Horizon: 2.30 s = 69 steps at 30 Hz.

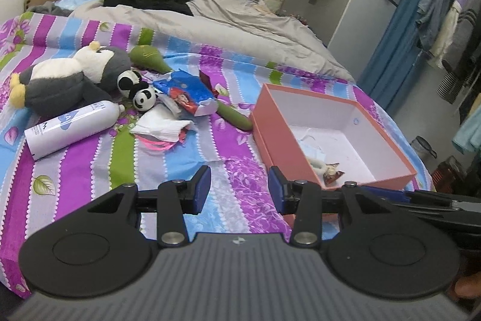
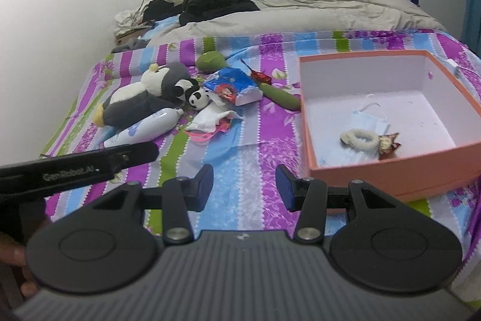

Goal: Organize soft objects
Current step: 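Withdraw both grippers from the box back toward the item pile, then grasp the red foil wrapper with the right gripper while the left gripper grasps the clear plastic bag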

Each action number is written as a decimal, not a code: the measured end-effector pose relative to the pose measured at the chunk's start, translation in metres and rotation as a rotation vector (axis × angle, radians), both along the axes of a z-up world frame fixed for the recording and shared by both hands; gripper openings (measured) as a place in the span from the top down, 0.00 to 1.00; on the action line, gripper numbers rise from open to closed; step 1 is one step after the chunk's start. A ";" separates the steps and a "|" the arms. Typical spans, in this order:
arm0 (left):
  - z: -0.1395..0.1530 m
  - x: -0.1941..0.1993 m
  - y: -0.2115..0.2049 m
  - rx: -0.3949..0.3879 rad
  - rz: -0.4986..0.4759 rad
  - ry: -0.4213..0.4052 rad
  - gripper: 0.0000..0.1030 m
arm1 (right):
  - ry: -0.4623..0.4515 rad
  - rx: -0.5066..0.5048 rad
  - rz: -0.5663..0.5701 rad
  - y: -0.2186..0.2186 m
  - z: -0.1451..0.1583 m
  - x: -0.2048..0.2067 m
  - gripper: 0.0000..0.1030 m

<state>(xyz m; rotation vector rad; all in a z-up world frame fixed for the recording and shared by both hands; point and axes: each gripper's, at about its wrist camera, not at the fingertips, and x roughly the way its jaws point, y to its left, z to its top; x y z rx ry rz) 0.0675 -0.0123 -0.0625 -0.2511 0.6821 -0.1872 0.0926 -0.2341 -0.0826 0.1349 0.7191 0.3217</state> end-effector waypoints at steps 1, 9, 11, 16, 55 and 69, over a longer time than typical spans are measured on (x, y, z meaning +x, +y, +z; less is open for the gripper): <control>-0.001 0.005 0.001 -0.003 0.006 0.003 0.54 | 0.001 -0.002 0.006 0.002 0.000 0.003 0.53; -0.019 0.045 0.022 -0.042 0.085 0.038 0.54 | 0.031 -0.018 0.079 0.021 -0.006 0.043 0.54; -0.025 0.056 0.030 -0.067 0.109 0.047 0.54 | 0.026 -0.031 0.103 0.026 -0.007 0.053 0.55; -0.040 0.086 0.047 -0.117 0.153 0.066 0.54 | 0.008 -0.038 0.127 0.037 -0.008 0.082 0.56; -0.185 0.311 0.102 -0.421 0.300 0.184 0.79 | -0.017 -0.206 0.128 0.108 -0.095 0.359 0.72; -0.183 0.314 0.097 -0.426 0.281 0.150 0.96 | -0.048 -0.279 0.135 0.118 -0.104 0.366 0.96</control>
